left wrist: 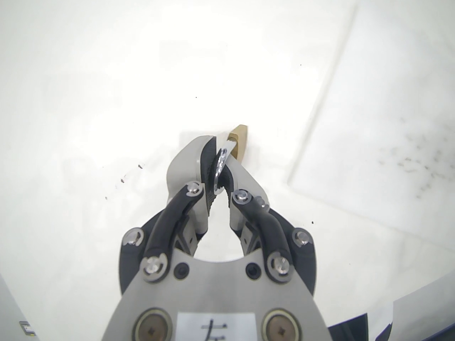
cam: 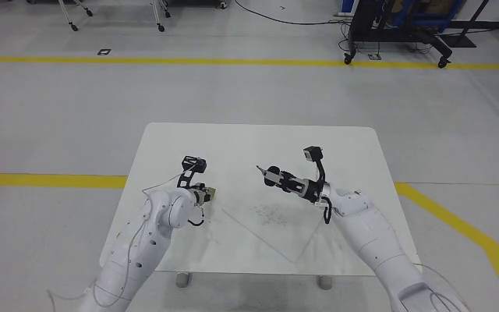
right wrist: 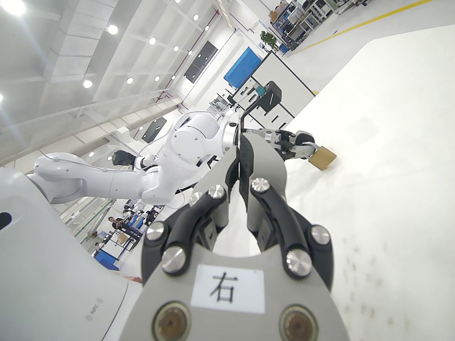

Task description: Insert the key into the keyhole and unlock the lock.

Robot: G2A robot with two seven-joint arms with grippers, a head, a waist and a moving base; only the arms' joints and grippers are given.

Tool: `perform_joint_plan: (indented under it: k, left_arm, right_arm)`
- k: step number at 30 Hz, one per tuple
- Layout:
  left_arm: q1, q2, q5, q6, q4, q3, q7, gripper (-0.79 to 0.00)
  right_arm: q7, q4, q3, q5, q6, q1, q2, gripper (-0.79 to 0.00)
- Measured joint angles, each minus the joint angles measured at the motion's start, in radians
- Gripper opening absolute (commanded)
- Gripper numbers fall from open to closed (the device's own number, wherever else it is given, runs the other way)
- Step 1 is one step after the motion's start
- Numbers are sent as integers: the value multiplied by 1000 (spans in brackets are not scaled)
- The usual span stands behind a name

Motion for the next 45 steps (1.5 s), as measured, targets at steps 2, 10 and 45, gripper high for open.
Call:
perform_joint_plan:
  k: [2,10,45]
  left_arm:
    - [-5,-1,-8,-5,7,-3,10,-785]
    - [69,3,-281,-168,-72,-132,241,-785]
    - [-164,-9,-939,-340,190,-115,-48,-785]
  right_arm:
    - [0,0,0,0,0,0,0,-785]
    - [0,0,0,0,0,0,0,-785]
    - [-231,161,-173,92,-12,151,-107,-785]
